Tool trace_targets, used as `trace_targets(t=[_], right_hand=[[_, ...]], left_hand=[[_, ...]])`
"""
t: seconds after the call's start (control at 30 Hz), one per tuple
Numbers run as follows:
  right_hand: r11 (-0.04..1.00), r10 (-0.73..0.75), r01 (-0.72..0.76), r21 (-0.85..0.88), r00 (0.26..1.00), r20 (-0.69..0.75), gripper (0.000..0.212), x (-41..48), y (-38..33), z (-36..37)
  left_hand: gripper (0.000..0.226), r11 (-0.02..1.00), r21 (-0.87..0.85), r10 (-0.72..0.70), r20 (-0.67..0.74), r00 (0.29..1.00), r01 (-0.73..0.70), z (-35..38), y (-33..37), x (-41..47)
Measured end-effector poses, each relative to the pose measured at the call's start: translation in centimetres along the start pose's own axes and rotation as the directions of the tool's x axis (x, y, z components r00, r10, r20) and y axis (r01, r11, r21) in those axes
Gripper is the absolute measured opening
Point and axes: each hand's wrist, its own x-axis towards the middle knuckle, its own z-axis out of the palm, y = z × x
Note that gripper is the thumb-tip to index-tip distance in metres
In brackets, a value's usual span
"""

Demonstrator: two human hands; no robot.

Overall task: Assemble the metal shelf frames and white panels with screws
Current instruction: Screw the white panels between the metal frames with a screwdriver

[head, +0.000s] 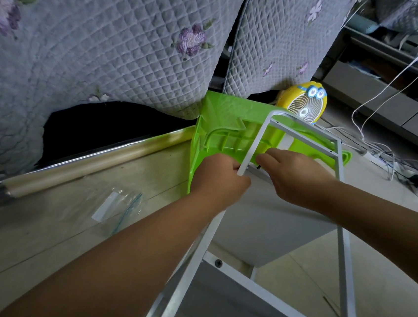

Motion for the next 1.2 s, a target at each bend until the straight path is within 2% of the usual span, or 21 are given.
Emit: trace_targets(t=[0.1,0.17,0.27,0.37,0.5,0.57,0.67,0.77,0.83,0.97,1.03,1.1,1.2], right_hand=[[1.0,0.006,-0.006,0.001,0.998,-0.069,0.019,-0.2,0.1,0.0],[0.999,0.023,-0.02,0.044,0.996,-0.089,0.022,0.0,0.6,0.0],[0.994,-0.034,0.035,0.099,0.999,-0.007,0.024,0.9,1.0,-0.2],[0.991,0.005,-0.01,0.135,0.999,0.039,0.022,1.0,1.0,-0.1],[0.992,0.017,-0.017,0.122,1.0,-0.004,0.028,0.5,1.1,-0.1],[0.988,-0.053,0.052,0.145,0.999,0.001,0.022,0.8,1.1,-0.4],[0.981,-0.107,0.106,0.16,0.994,-0.004,0.011,1.2,0.8,-0.6],[0.972,0.001,-0.001,0.236,1.0,-0.001,0.036,1.3,0.7,-0.2],[0.961,0.066,-0.062,0.269,0.998,-0.003,0.032,1.1,0.9,0.2],[0.931,0.128,-0.093,0.353,0.989,-0.077,0.024,1.0,0.4,0.3],[0.927,0.131,-0.095,0.363,0.988,-0.076,0.02,1.0,0.1,0.0],[0.928,0.16,-0.13,0.348,0.985,-0.058,0.019,1.2,0.1,-0.4],[0.945,0.146,-0.159,0.287,0.987,0.065,0.019,1.7,0.6,-0.7]], left_hand=[[0.025,1.0,0.003,-0.009,0.0,1.0,0.009,0.0,0.1,0.0],[0.025,1.0,-0.011,-0.019,0.004,1.0,0.019,-0.1,0.1,0.0],[0.016,0.999,-0.022,-0.044,-0.001,0.999,0.044,0.0,0.1,0.0],[0.018,0.998,-0.038,-0.054,-0.008,0.999,0.053,0.0,0.1,-0.1],[0.045,0.996,-0.079,-0.049,-0.007,0.999,0.049,0.0,0.1,0.0],[0.043,0.993,-0.1,-0.059,-0.012,0.998,0.058,0.1,0.0,0.0],[0.024,0.991,-0.111,-0.071,-0.008,0.997,0.07,0.2,-0.1,0.1],[0.042,0.987,-0.149,-0.061,-0.015,0.998,0.058,0.4,0.0,0.1],[0.047,0.987,-0.154,-0.052,-0.004,0.999,0.051,0.4,0.0,0.0],[0.05,0.987,-0.156,-0.039,-0.003,0.999,0.038,0.2,-0.1,0.1],[0.045,0.988,-0.152,-0.04,0.014,0.999,0.042,0.2,-0.3,0.2],[0.032,0.988,-0.145,-0.044,0.035,0.998,0.049,0.0,-0.2,0.1],[0.019,0.984,-0.16,-0.071,0.046,0.996,0.078,-0.1,-0.1,0.0]])
